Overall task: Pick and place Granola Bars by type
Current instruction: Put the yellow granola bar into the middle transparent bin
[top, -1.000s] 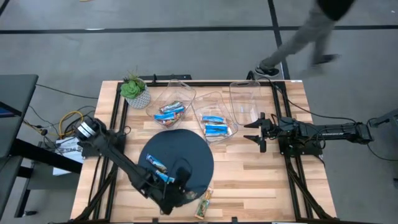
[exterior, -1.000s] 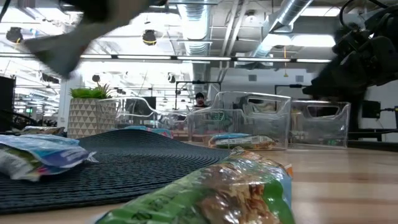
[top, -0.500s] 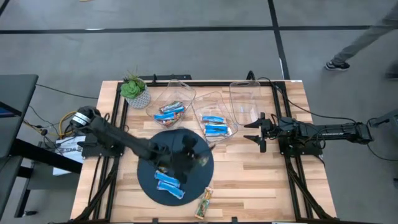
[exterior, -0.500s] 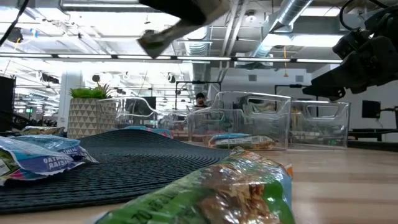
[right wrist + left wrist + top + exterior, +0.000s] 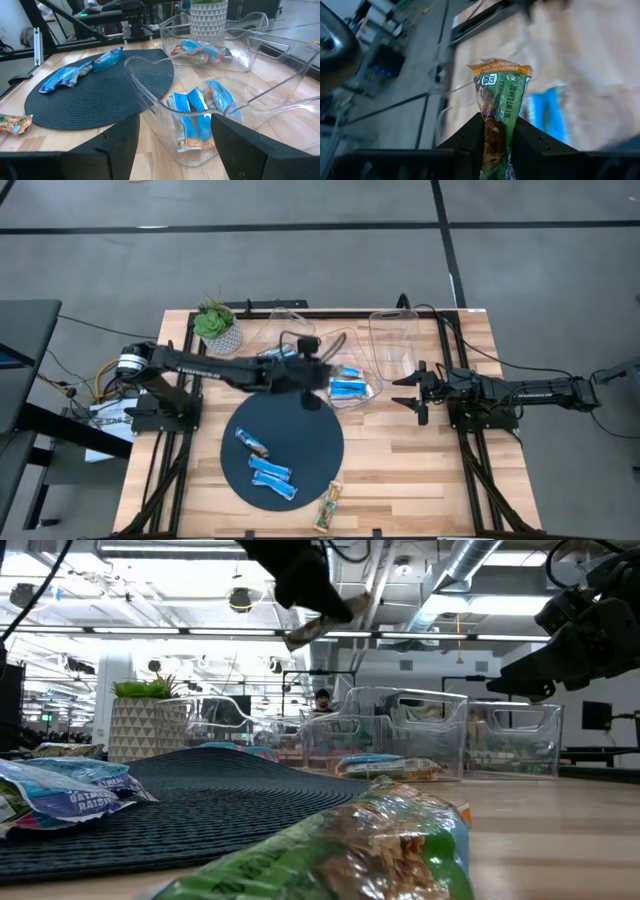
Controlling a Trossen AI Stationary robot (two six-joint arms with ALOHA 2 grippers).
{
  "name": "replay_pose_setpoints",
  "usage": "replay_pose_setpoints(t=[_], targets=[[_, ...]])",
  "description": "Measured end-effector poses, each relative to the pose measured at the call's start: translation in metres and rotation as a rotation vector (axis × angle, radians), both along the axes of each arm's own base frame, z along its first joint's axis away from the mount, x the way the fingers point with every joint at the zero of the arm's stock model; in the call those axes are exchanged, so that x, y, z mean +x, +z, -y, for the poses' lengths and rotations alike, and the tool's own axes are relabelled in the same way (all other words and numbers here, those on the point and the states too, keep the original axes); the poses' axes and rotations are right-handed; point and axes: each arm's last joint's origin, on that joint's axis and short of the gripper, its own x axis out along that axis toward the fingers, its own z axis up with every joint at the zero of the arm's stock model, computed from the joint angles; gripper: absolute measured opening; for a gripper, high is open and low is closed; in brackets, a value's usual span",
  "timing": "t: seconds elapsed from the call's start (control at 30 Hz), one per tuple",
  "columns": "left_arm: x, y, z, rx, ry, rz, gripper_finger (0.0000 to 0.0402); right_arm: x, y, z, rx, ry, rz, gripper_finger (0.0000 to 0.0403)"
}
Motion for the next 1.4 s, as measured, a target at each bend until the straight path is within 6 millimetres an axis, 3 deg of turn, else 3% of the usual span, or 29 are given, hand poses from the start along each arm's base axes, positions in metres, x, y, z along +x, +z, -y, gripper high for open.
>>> replay_pose_setpoints(t=[0.23, 0.4, 0.63, 0.87, 1.4], targets=[[-0.003, 0.000, -0.045, -0.022, 0.139, 0.015, 0.0068, 0.000, 0.000, 0.000, 0.000, 0.000, 0.000, 0.0240], [-0.005, 0.000, -0.060, -0.040, 0.185, 0.025, 0.0068, 0.000, 0.000, 0.000, 0.000, 0.000, 0.000, 0.0240], [0.000, 0.000, -0.062, -0.094, 0.084, 0.063, 0.0068, 0.000, 0.000, 0.000, 0.000, 0.000, 0.000, 0.0240], [0.018, -0.020, -0.063, -0.086, 0.040, 0.069, 0.0068, 0.000, 0.000, 0.000, 0.000, 0.001, 0.000, 0.0240], [0.075, -0.052, -0.062, -0.116, 0.001, -0.185, 0.0068, 0.000, 0.000, 0.000, 0.000, 0.000, 0.000, 0.0240]])
